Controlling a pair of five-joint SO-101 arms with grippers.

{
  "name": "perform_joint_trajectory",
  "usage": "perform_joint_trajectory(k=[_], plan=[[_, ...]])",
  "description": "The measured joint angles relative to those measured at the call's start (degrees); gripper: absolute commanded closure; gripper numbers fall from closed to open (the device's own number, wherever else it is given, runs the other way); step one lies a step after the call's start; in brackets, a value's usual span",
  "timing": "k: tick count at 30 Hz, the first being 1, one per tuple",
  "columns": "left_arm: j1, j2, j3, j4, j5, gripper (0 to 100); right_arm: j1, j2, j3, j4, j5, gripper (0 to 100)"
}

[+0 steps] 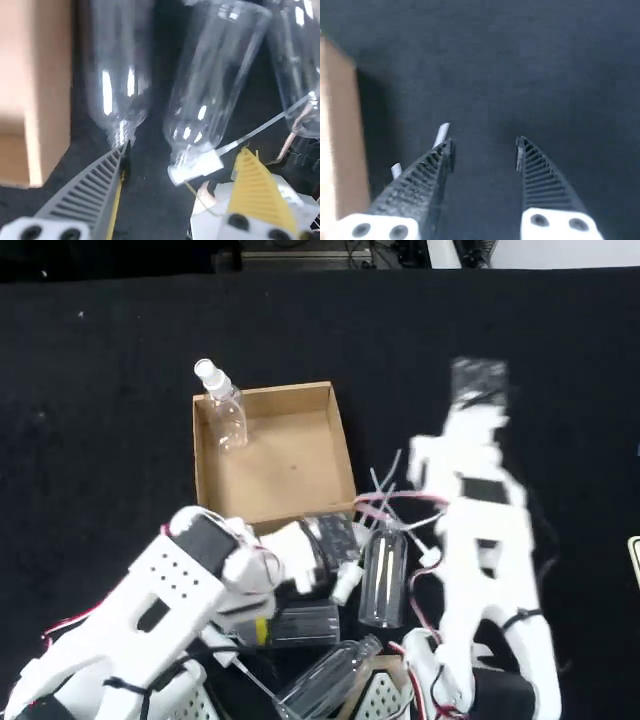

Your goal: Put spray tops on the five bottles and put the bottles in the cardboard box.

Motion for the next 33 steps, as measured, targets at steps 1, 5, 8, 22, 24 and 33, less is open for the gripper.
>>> perform_joint_trajectory(k=[1, 5, 8, 22, 24, 33], plan=[[1.3, 0.1, 0.0, -0.6, 0.5, 69, 1.8, 0.0, -2.9, 3.0, -0.1, 82.8], [4.7, 0.1, 1.8, -3.8, 3.3, 69, 10.7, 0.0, -15.2, 18.1, 0.6, 82.8], [6.1, 0.1, 4.9, -7.6, 4.7, 69, 20.0, 0.0, -21.0, 25.5, 4.2, 82.8], [6.2, 0.1, 14.1, -20.7, 5.6, 69, 43.3, 11.4, -23.1, 26.2, 18.0, 82.8], [6.2, 0.1, 15.6, -22.5, 7.0, 69, 43.4, 13.2, -23.1, 26.2, 18.4, 82.8], [6.2, 0.1, 18.4, -25.0, 8.8, 69, 43.4, 13.5, -24.6, 26.2, 18.5, 82.8]])
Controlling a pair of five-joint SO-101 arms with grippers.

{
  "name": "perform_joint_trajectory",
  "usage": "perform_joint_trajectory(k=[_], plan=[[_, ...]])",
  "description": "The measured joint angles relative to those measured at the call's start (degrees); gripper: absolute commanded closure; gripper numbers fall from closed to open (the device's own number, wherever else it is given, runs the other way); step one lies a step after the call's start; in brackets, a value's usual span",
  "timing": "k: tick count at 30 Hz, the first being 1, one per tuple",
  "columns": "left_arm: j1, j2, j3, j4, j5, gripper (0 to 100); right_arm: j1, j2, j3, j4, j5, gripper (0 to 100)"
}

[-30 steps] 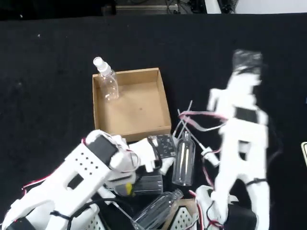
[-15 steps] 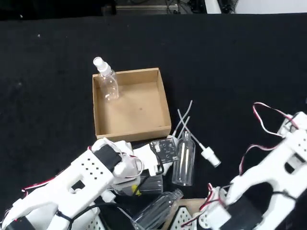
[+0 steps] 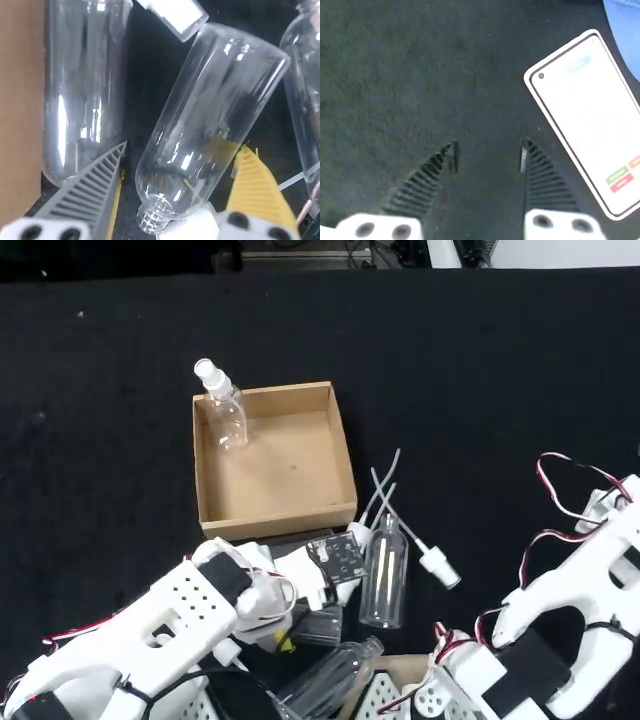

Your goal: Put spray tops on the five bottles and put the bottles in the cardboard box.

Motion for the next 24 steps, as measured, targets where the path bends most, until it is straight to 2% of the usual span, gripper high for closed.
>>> perform_joint_trajectory(k=[4, 10, 18, 24], plan=[[1.4, 0.0, 0.0, 0.0, 0.4, 69, 0.0, 0.0, -0.1, 0.0, 0.0, 82.8], [9.8, 0.0, 0.0, -0.5, 5.0, 70, 0.0, 0.0, -0.1, 0.0, 0.0, 82.8], [10.4, 0.0, 0.0, -1.8, 5.9, 88, 0.6, 0.0, -0.1, 0.0, 0.1, 82.8], [10.5, 0.0, -0.7, -0.3, 5.6, 91, 0.5, 0.0, -0.1, 0.0, 0.0, 82.7]])
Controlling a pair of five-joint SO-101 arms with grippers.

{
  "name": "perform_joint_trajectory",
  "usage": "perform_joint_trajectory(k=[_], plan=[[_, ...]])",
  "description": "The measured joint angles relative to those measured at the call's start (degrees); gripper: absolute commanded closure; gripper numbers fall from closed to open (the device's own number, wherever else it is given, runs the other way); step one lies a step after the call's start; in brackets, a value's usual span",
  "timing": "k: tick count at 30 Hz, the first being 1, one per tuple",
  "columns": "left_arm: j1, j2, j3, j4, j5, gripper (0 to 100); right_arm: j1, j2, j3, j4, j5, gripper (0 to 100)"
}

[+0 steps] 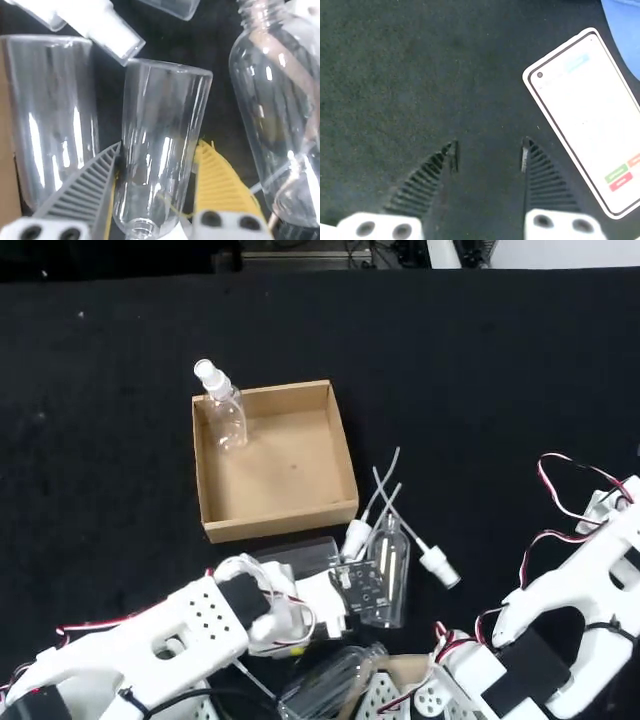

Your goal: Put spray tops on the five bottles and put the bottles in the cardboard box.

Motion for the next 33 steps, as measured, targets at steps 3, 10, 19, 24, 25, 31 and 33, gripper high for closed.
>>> perform_joint_trajectory(k=[3, 10, 19, 24, 25, 31, 33], plan=[[-1.3, 0.0, -4.5, 5.6, 0.2, 91, 0.0, 0.0, 0.0, 0.0, 0.0, 82.7], [-12.0, 0.0, -28.7, 27.0, -1.5, 91, 0.0, 0.0, 0.0, 1.7, 0.0, 82.8], [-28.8, 0.0, -65.1, 35.3, -4.0, 91, -6.8, 0.0, 0.0, 6.4, -1.9, 82.8], [-45.2, 0.0, -70.7, 31.8, -3.8, 91, -14.9, 0.0, -1.0, 9.0, -3.3, 82.8], [-49.1, 0.0, -70.7, 30.6, -2.7, 91, -16.5, -0.2, -1.4, 9.7, -4.2, 82.8], [-72.6, 0.0, -63.8, 18.2, 9.7, 91, -28.7, -8.0, -1.7, 12.5, -5.7, 82.8], [-79.8, 0.0, -58.0, 15.0, 14.4, 91, -34.5, -11.2, 0.2, 12.3, -5.7, 82.8]])
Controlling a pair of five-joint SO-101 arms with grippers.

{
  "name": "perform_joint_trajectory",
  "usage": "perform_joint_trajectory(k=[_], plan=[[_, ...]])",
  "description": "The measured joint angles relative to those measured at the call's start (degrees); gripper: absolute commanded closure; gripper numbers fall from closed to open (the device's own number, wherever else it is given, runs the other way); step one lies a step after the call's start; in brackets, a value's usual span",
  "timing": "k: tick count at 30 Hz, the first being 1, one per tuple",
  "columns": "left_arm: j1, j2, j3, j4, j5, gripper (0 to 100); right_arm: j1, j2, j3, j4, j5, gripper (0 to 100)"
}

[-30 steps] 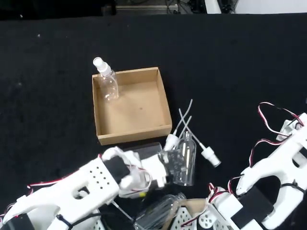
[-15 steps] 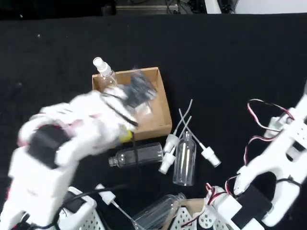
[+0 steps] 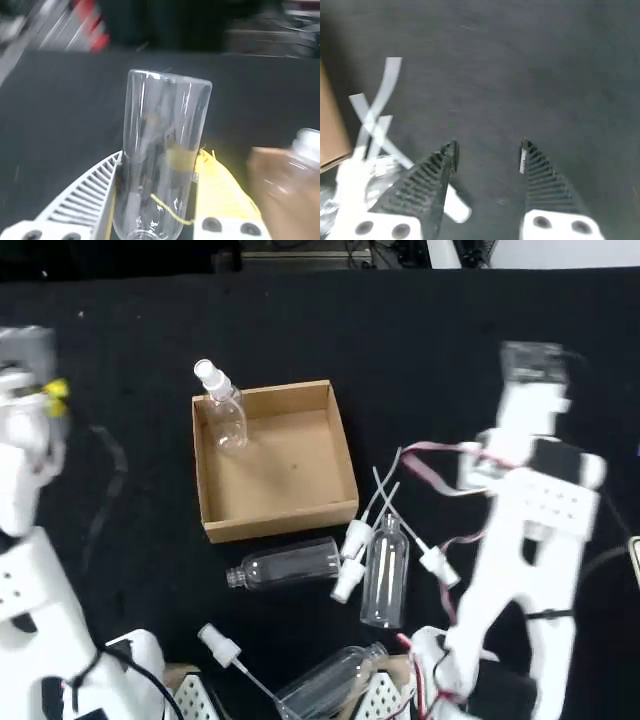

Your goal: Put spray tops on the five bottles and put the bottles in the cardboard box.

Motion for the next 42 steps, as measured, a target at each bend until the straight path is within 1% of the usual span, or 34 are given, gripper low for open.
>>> perform_joint_trajectory(k=[2, 5, 8, 11, 16, 22, 24, 27, 32, 34, 39, 42], plan=[[-6.5, 0.0, 6.9, -2.4, 3.7, 91, -6.3, -2.2, 3.4, -2.3, 0.0, 82.8], [-14.1, 0.0, 18.3, -6.9, 6.2, 91, -14.2, -3.2, 9.8, -6.9, -0.2, 82.8], [-18.2, 0.1, 28.6, -10.6, 6.5, 91, -17.6, -3.2, 14.8, -10.9, -2.7, 82.8], [-19.5, 0.3, 36.7, -13.7, 6.5, 90, -17.8, -3.2, 18.6, -14.5, -5.5, 82.8], [-19.3, 0.4, 45.0, -17.8, 7.0, 78, -17.8, -3.2, 25.6, -20.8, -8.8, 82.8], [-19.3, 2.2, 51.5, -22.0, 7.0, 76, -17.8, -3.2, 30.5, -26.5, -8.9, 82.8], [-19.4, 3.7, 51.7, -22.1, 7.1, 73, -17.8, -3.2, 30.6, -27.1, -8.9, 82.8], [-20.3, 6.5, 51.8, -22.7, 10.3, 66, -17.8, -3.2, 30.6, -27.1, -8.9, 82.8], [-20.9, 13.4, 49.2, -22.9, 13.4, 67, -17.8, -3.2, 30.6, -27.1, -8.9, 82.8], [-20.9, 16.4, 45.6, -21.9, 13.4, 67, -17.8, -3.2, 30.6, -27.1, -8.9, 82.8], [-20.9, 22.8, 30.9, -14.9, 13.9, 67, -17.8, -3.2, 30.9, -27.3, -8.9, 82.8], [-20.9, 28.0, 23.0, -14.2, 13.9, 67, -17.8, -3.2, 31.6, -27.4, -8.9, 82.8]])
